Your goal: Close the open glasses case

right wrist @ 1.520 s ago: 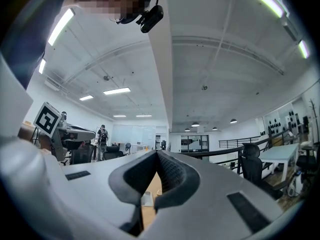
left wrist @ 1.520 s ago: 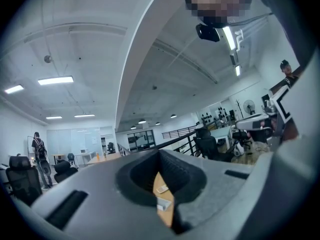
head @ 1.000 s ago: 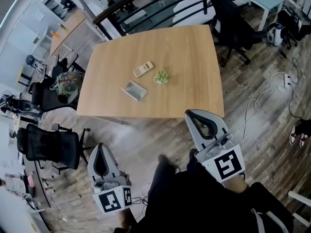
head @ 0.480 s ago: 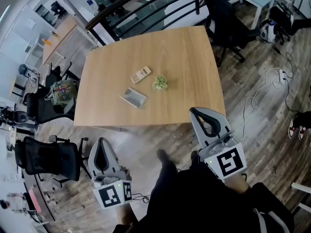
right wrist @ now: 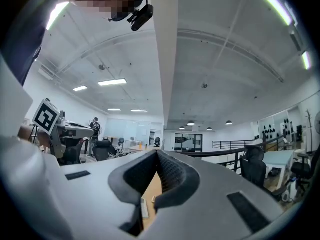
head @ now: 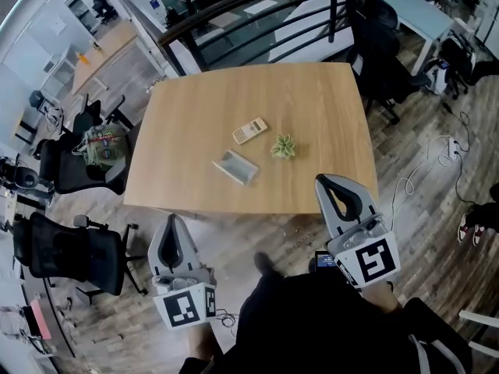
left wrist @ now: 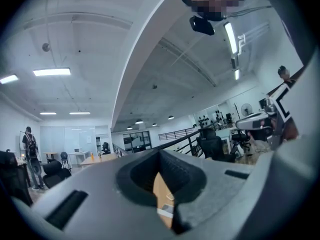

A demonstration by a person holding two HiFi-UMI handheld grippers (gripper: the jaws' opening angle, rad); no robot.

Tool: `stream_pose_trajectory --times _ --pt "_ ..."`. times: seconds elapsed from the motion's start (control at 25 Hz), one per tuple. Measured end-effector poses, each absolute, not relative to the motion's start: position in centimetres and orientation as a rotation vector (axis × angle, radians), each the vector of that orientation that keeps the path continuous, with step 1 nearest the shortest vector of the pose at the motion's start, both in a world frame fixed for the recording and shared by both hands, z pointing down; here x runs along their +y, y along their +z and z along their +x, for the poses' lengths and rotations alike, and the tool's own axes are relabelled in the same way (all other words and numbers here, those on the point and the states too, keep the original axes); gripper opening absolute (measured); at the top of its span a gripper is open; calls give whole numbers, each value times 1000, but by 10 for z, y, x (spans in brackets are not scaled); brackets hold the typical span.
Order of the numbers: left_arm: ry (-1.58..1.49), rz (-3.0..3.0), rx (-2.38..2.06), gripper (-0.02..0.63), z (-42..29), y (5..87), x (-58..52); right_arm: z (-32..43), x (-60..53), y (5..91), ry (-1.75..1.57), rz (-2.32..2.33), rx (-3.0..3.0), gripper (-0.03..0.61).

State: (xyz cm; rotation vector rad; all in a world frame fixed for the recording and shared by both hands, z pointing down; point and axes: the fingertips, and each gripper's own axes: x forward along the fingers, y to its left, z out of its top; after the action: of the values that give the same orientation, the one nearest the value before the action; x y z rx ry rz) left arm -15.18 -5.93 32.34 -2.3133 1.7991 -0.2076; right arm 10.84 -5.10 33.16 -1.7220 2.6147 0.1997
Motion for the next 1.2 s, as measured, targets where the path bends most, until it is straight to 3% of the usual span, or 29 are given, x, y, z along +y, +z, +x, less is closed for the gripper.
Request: stream_pose_trajectory --times 0.76,1.2 --pt "-124 -2415 1873 -2 -280 342 -141 -19 -124 320 345 -1811 2707 14" --pt "-137 -2361 2003 -2 -298 344 -152 -42 -161 320 366 -1658 2787 14"
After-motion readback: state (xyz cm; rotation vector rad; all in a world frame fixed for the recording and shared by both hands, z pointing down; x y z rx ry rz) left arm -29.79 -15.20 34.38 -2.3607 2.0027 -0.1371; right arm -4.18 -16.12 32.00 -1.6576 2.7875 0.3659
